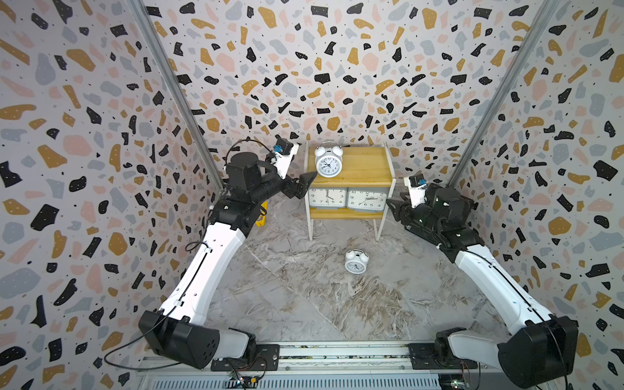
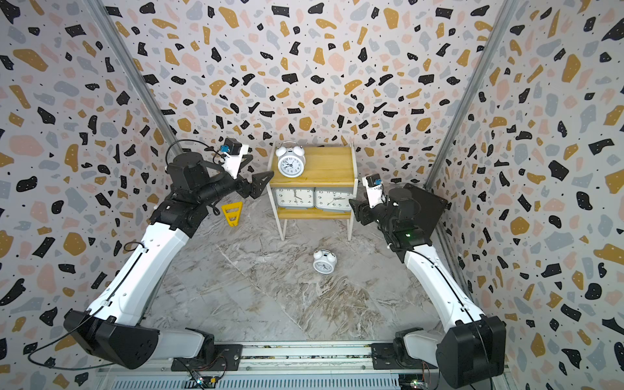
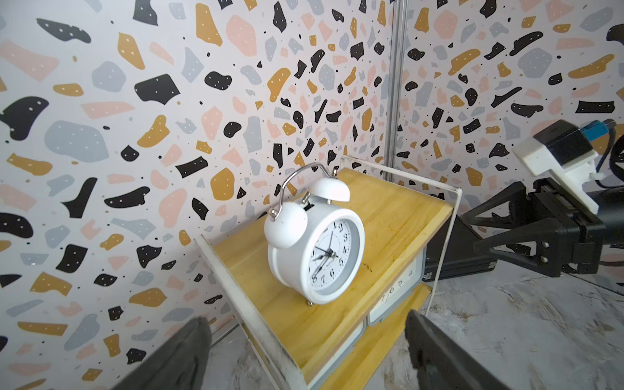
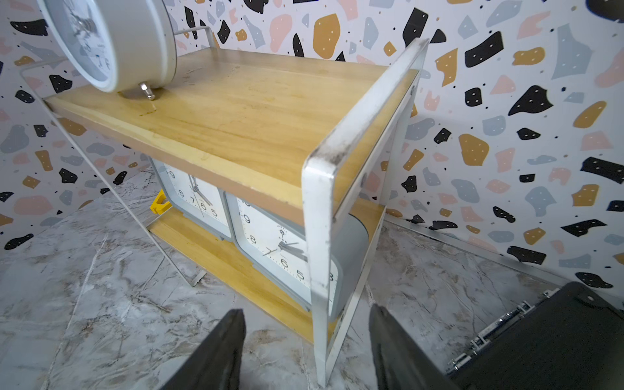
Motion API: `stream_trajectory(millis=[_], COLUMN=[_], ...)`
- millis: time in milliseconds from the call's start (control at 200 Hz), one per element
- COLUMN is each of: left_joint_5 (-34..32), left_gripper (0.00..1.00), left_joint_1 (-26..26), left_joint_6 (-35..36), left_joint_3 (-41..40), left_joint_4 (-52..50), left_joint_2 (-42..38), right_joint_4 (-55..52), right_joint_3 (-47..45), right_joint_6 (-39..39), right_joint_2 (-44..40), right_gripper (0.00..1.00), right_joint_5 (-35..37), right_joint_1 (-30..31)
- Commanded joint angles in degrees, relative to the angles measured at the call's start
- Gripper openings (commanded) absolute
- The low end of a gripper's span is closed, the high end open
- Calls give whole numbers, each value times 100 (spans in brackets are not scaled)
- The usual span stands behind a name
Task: Place the alarm clocks on the shelf by style
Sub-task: Place the alarm on the shelf, then pick up the alarm from the center of the board.
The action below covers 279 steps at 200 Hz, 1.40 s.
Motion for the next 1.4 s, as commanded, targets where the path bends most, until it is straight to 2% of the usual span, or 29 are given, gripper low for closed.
stream_trajectory(millis=[0,420,636,826,961,1106,1392], left_joint_5=[-229,-721,-385,-277,-356,-272,-207], left_gripper=[94,96,96,97,97,97,97], left_joint_1=[32,34,30,31,32,32,32], left_joint_6=[-355,-1745,-1830,-1774,-1740,-1702,-1459], left_joint_3=[-489,-2023,-2464,-3098,-3425,-3597,-3679], left_joint_4=[396,517,214,376,387,430,356], left_joint_2=[-425,-1470,-1636,-1921,-2020,-2022,-1996], right_joint_4=[-175,-704,-477,-401,-491,-432,-314], right_joint_3=[-274,-1292,-1770,-2017,-1985,-1824,-1595], right_joint_6=[55,207,115,-86,-288,-414,-450], right_joint_2=[-444,-1166,-1148,-953,-593,-152,455], right_gripper=[64,64,61,57,55,53,51], right_joint_5=[25,-903,-1763,-2293,-2217,-1802,-1632], right_joint_1=[18,18,24,141,382,703,920])
